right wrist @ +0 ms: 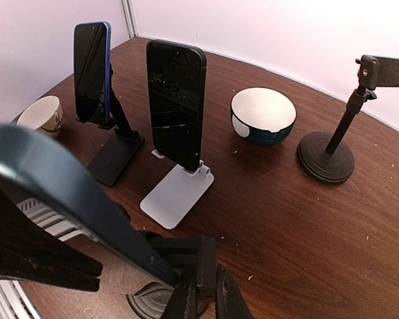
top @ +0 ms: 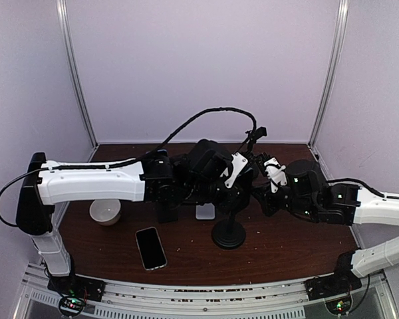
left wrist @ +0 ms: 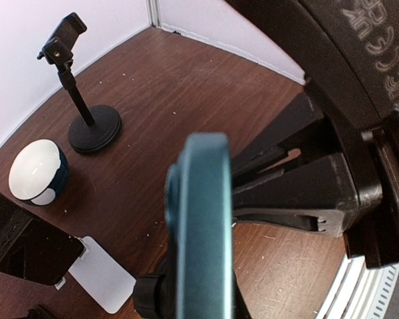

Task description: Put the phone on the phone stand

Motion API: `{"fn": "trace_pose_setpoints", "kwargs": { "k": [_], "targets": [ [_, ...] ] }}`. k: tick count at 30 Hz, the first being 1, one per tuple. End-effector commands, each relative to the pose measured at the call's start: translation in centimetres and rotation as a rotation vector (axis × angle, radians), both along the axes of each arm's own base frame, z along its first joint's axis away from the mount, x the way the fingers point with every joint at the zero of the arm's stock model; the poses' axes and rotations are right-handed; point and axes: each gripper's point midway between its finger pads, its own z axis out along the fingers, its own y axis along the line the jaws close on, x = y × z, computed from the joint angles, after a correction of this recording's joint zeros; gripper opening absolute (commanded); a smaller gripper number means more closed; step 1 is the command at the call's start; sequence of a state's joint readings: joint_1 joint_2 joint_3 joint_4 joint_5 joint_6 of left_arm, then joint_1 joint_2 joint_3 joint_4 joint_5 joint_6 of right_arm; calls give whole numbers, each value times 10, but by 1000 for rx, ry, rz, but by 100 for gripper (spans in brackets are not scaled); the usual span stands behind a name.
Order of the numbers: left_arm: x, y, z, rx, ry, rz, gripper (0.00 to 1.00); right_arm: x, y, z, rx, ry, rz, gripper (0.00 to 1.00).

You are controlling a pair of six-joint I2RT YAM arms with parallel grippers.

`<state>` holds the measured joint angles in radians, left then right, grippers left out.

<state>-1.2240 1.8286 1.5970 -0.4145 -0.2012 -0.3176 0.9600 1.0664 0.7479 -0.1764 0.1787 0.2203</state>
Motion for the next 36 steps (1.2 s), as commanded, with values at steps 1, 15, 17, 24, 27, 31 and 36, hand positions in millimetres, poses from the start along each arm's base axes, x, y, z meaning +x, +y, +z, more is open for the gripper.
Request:
{"fn": "trace_pose_setpoints", "kwargs": {
  "k": [1, 15, 17, 24, 27, 31, 36],
  "targets": [
    [35, 77, -74, 349, -22, 122, 0, -6, -18, -5, -60, 15, -6, 4],
    [20, 51, -85, 266, 5, -41, 0, -8, -4, 9, -42, -14, 82, 21],
    [19, 49, -87, 258, 19, -55, 0, -11, -7, 10, -38, -14, 85, 22],
    [17, 44, -85, 239, 33, -92, 0, -21, -10, 13, -14, -12, 124, 29],
    [20, 44, -86, 236, 49, -92, 0, -26, -8, 11, -6, 0, 154, 30],
    [27, 47, -88, 232, 68, -71, 0, -28, -3, 13, -1, 13, 183, 32],
    [30, 48, -90, 243, 71, -61, 0, -36, -5, 12, 7, 18, 211, 33]
  ]
}}
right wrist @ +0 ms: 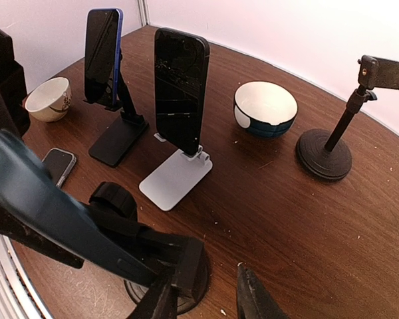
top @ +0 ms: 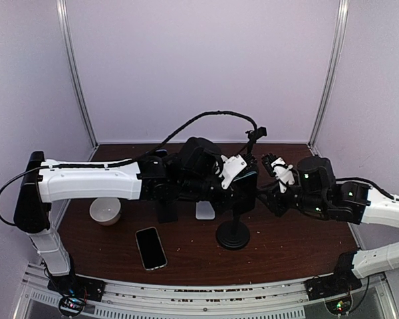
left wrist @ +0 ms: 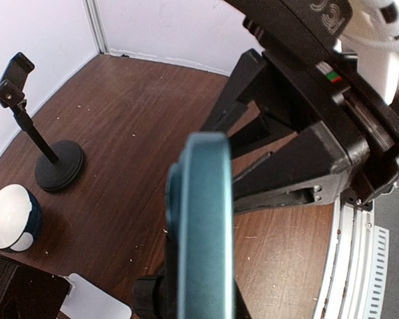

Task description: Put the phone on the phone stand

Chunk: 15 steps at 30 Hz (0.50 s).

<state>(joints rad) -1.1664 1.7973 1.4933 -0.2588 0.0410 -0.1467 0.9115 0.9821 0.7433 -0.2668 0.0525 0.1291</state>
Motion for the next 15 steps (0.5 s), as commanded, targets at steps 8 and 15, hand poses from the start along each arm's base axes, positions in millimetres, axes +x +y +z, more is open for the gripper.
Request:
{"fn": "trace_pose_setpoints", "kwargs": {
  "k": [8, 15],
  "targets": [
    [45, 61, -93, 367, 57, 216, 0, -16, -20, -5, -46, 47, -17, 35],
    [53, 67, -83, 399, -4, 302, 0, -18, -23, -18, -77, 112, -60, 36]
  ]
}}
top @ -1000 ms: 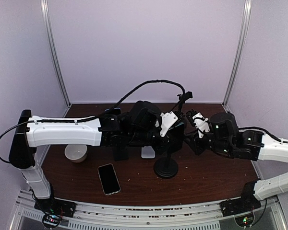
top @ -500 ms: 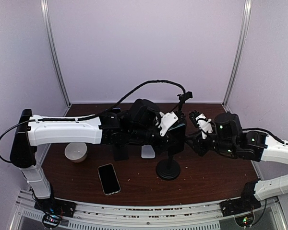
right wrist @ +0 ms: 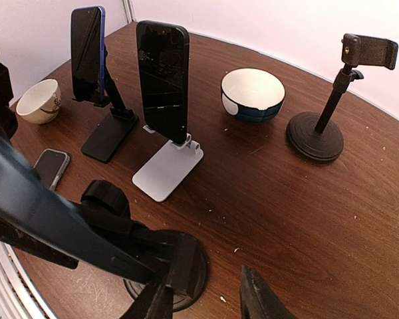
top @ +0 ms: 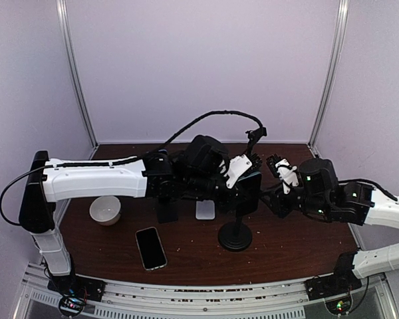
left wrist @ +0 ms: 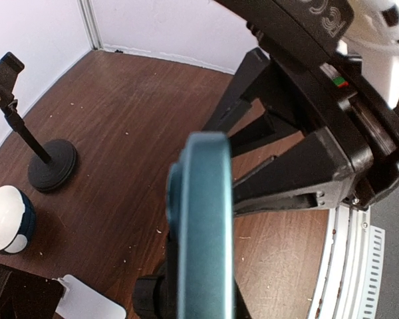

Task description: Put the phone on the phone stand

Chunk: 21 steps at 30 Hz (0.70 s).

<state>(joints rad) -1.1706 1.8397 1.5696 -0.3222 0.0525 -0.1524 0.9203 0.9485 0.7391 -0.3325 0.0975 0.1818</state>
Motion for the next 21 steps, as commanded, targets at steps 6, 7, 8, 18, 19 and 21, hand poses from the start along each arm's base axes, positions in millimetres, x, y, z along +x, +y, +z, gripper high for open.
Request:
{"fn": "trace_pose_setpoints", "kwargs": {
  "k": [6, 7, 8, 18, 19, 21],
  "targets": [
    [56, 85, -90, 442, -75, 342, 0, -34, -10, -18, -84, 201, 51, 38],
    [57, 87, -90, 448, -80, 347, 0, -37, -12, -20, -94, 223, 49, 39],
    [57, 88, -90, 453, -85, 351, 0, -40, -15, -22, -108, 248, 41, 39],
    [49, 77, -85, 393, -76, 281, 0, -53, -29, -26, -116, 311, 24, 39],
    [49, 75, -80, 376, -83, 268, 0, -53, -27, -23, -100, 306, 29, 40],
    [49, 72, -71, 352, -110, 249, 0, -51, -25, -17, -60, 301, 40, 40]
  ]
}}
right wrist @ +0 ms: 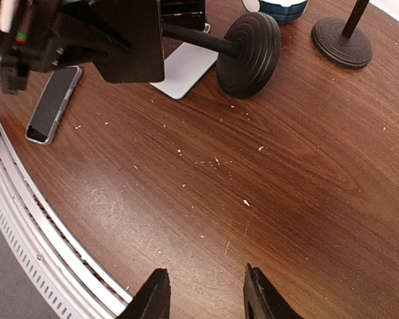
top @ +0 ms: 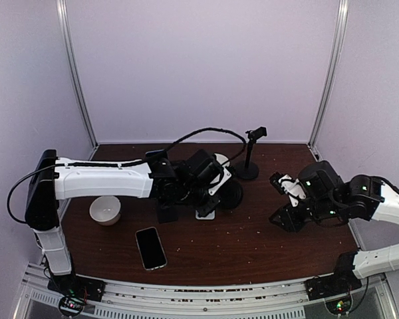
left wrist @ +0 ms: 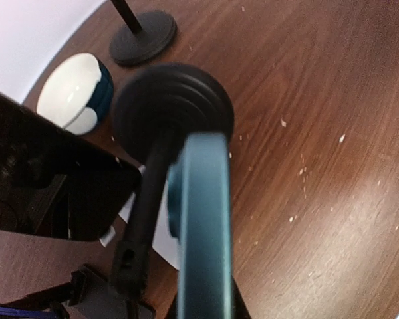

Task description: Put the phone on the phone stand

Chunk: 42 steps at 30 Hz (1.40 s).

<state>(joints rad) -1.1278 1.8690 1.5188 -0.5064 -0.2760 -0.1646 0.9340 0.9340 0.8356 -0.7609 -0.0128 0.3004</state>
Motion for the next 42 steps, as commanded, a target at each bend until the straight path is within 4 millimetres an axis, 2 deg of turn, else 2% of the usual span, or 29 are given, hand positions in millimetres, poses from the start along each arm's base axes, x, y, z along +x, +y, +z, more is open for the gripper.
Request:
{"fn": "trace_pose_setpoints", "kwargs": {
  "k": [1, 7, 13, 15, 17, 20, 23, 25, 26, 32, 33, 37, 40, 42],
  "targets": [
    [-5, 0, -1, 27, -26, -61, 0, 1, 5, 19, 103, -6, 6, 40],
    [-5, -6, 24, -42, -83, -109, 0, 12, 14, 20, 145, -14, 14, 41],
    [-6, -3, 30, -59, -97, -110, 0, 29, 29, 32, 149, -68, 28, 47],
    [-11, -3, 41, -110, -95, -121, 0, 38, 34, 35, 140, -85, 20, 49],
    [-16, 3, 55, -162, -103, -117, 0, 50, 37, 33, 108, -87, -4, 56],
    [-19, 24, 85, -223, -150, -79, 0, 67, 47, 35, 92, -96, -39, 69],
    [-26, 46, 109, -276, -179, -58, 0, 84, 67, 34, 120, -96, -57, 78],
    [-30, 61, 124, -319, -193, -38, 0, 102, 79, 33, 114, -110, -84, 98],
    [-31, 66, 125, -328, -195, -27, 0, 111, 84, 28, 93, -110, -95, 100],
    [-32, 92, 125, -334, -203, 35, 0, 160, 112, -14, 29, -55, -133, 100],
    [-33, 95, 125, -339, -204, 38, 0, 165, 116, -19, 33, -40, -125, 97],
    [-35, 104, 127, -355, -213, 50, 0, 168, 134, -44, 36, 22, -83, 75],
    [-35, 108, 124, -345, -216, 54, 0, 167, 143, -53, 53, 60, -66, 59],
    [-35, 111, 121, -336, -215, 55, 0, 167, 147, -60, 68, 77, -69, 58]
  ]
}}
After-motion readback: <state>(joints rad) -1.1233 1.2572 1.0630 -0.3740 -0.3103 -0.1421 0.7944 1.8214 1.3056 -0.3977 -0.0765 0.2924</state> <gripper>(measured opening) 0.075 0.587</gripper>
